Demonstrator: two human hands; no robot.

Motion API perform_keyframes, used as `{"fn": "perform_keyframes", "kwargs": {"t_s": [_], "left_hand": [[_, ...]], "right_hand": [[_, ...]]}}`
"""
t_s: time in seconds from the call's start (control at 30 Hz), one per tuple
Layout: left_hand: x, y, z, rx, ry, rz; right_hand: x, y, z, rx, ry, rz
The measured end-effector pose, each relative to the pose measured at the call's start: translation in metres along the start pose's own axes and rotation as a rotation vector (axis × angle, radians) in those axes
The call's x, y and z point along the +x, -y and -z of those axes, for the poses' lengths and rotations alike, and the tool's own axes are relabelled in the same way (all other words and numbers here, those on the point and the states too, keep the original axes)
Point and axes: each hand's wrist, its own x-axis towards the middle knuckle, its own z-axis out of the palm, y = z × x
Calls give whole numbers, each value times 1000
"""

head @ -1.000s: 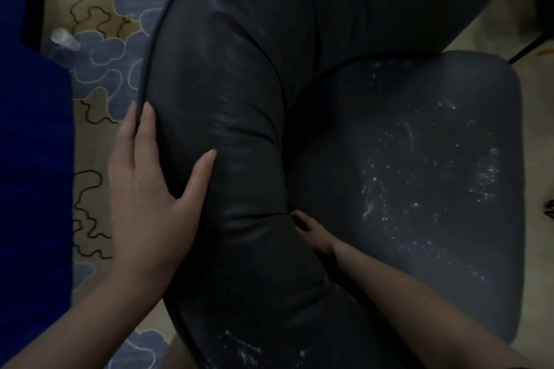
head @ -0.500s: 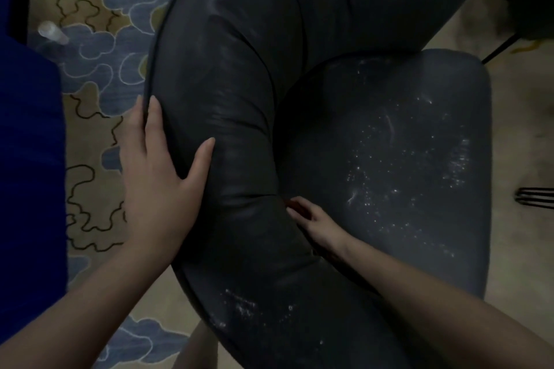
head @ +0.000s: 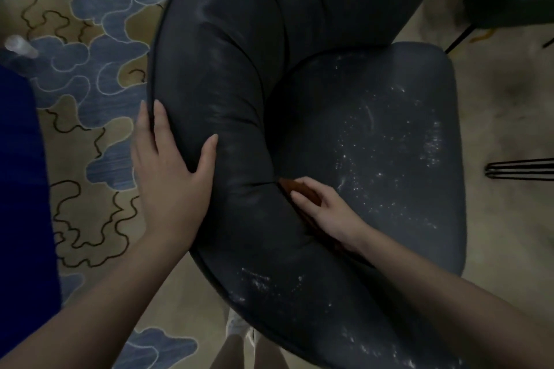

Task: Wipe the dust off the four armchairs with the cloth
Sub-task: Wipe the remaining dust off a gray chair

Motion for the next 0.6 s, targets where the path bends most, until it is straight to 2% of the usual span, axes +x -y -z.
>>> {"fn": "perform_keyframes", "kwargs": {"t_s": [0.17, 0.37, 0.6], "left_hand": [[-1, 0, -1, -9, -8, -10], [-1, 1, 1, -58, 9, -17], [-3, -1, 5, -110, 42, 3]], "right_hand": [[-15, 24, -8, -179, -75, 127], [-41, 44, -38, -486, -207, 407], [-91, 42, -57, -614, -137, 474]]}}
